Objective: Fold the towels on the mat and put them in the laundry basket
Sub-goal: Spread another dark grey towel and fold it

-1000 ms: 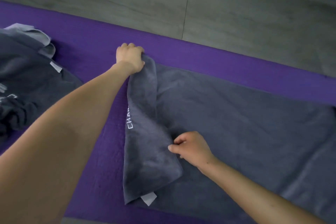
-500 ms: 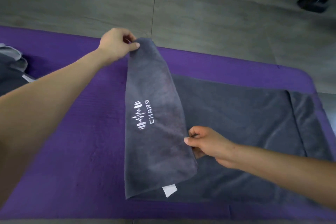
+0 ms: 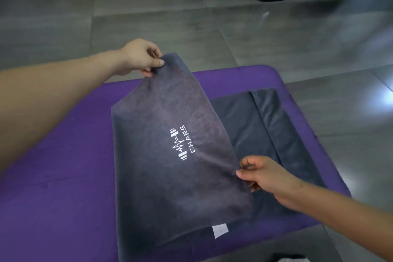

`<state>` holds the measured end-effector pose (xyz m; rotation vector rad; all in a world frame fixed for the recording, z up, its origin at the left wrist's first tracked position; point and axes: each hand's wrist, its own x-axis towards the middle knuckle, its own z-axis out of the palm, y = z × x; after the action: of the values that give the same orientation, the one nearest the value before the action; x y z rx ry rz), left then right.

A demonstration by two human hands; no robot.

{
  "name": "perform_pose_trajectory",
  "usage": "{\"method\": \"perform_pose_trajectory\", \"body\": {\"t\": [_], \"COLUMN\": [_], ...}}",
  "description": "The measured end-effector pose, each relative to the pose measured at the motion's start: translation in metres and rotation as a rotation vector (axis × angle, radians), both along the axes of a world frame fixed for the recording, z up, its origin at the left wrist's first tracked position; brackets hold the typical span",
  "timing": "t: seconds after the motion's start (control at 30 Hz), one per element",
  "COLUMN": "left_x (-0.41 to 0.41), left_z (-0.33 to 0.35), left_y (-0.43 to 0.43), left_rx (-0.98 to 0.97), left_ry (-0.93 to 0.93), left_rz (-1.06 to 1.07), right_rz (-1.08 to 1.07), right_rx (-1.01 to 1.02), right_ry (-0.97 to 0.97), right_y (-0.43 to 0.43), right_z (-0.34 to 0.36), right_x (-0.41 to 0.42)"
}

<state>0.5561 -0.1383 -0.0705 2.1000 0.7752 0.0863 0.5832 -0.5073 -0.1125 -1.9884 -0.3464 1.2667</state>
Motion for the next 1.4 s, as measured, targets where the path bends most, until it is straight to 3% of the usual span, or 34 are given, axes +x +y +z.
{"method": "perform_pose_trajectory", "body": {"t": [0.3,0.5,0.73,0.9,1.07,1.2,1.4], "left_x": [0.163,0.237,0.277,0.272,0.252,0.21,0.078], "left_z": [-0.025,-0.044,-0.073,-0.104,-0.116,-0.119,-0.134], "left_y": [-0.124,-0.19,-0.22,-0.237,-0.229,-0.196,-0.142], "left_rx": [-0.052,0.055,0.228,0.24,0.194,0.259,0.498], "left_ry": [0.053,0.078,0.154,0.143,0.095,0.07,0.287], "left_rz": [0.013,-0.013,-0.009,-0.051,-0.005,0.122,0.417], "right_rz": [-0.227,-0.294,-0.293,-0.032,0.164,0.168,0.05], "right_rx": [-0.014,-0.072,-0.221,-0.429,-0.587,-0.517,-0.35], "right_ry": [0.031,0.092,-0.063,-0.442,-0.656,-0.902,-0.935], "right_y": [-0.105,-0.15,-0.182,-0.182,-0.17,-0.141,-0.067], "right_z": [-0.012,-0.03,-0.075,-0.099,-0.096,-0.094,-0.11], "right_x": [0.102,0.148,0.174,0.175,0.178,0.191,0.232]}}
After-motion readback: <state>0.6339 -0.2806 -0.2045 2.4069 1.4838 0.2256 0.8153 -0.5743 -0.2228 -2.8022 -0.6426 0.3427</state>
